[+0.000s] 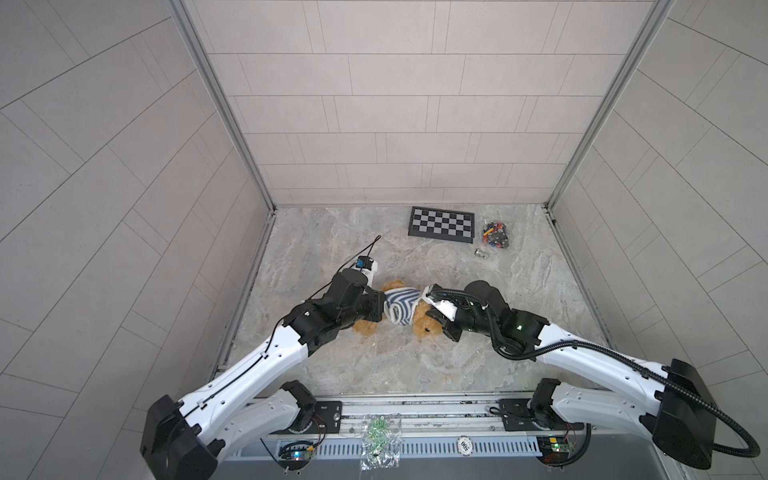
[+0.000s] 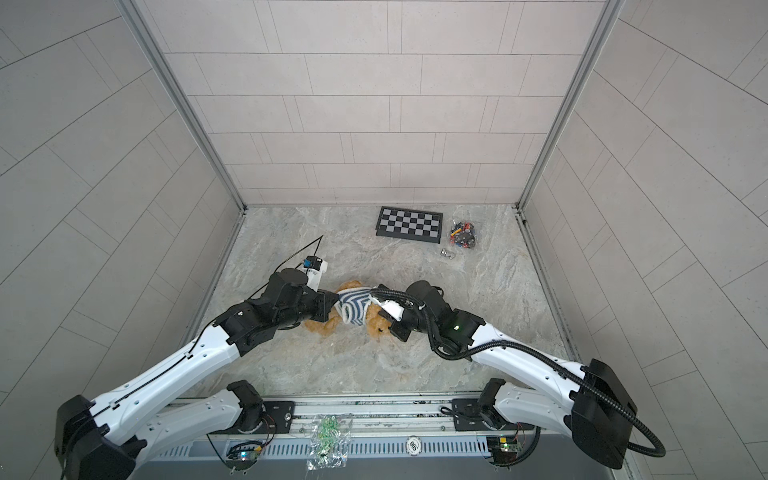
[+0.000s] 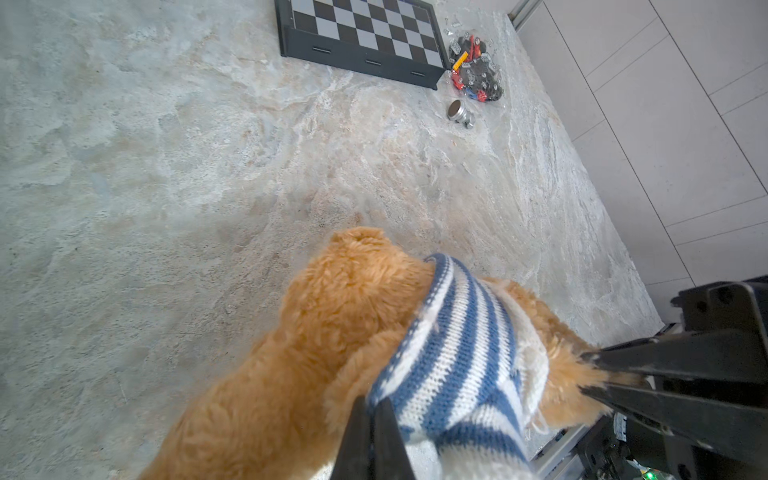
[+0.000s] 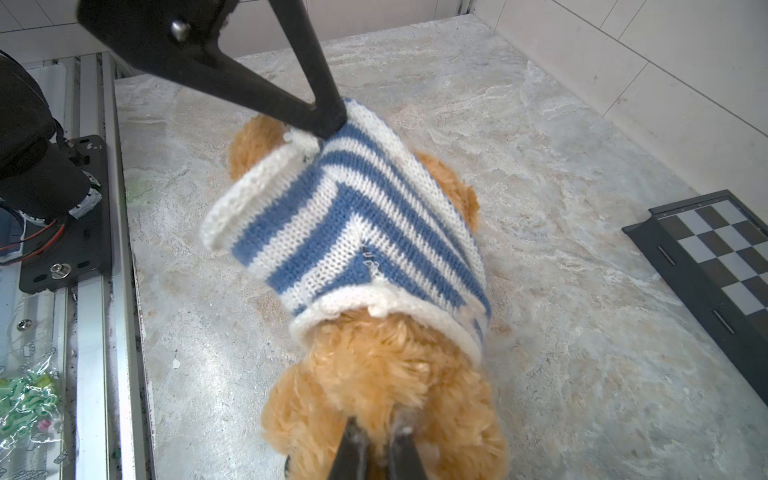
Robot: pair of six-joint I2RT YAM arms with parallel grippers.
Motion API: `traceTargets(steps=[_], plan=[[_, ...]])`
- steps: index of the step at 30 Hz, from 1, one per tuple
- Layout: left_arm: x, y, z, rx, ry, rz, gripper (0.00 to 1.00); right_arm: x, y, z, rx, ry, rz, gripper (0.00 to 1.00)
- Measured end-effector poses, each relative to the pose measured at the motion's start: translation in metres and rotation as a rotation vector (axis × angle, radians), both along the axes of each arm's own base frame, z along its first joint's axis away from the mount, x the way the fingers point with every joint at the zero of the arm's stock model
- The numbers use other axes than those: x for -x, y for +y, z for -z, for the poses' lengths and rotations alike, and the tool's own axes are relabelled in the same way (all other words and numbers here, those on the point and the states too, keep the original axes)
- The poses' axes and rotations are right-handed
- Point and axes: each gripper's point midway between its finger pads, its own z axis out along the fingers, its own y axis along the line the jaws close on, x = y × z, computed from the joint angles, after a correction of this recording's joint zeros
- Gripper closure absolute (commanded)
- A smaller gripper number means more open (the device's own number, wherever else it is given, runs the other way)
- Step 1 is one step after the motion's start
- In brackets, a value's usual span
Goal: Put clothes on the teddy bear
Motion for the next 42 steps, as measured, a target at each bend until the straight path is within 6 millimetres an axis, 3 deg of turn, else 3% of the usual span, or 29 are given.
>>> traceTargets(steps=[14,31,34,42], plan=[[-0.004,0.033,0.02,0.028,0.048,-0.094,1.0,0.005,0.001,0.001,-0.001,-0.006,-0.024,1.0],[-0.006,0.046,0.023,0.001,0.029,-0.122,1.0,0.01,0.004,-0.012,-0.04,-0.029,-0.049,1.0],[-0.003,0.038,0.027,-0.012,0.033,-0.09,0.95,0.011,0.004,-0.012,-0.04,-0.027,-0.05,1.0],[0.001,0.024,0.015,0.003,-0.023,-0.036,0.66,0.013,0.006,-0.012,-0.033,0.046,-0.041,1.0]])
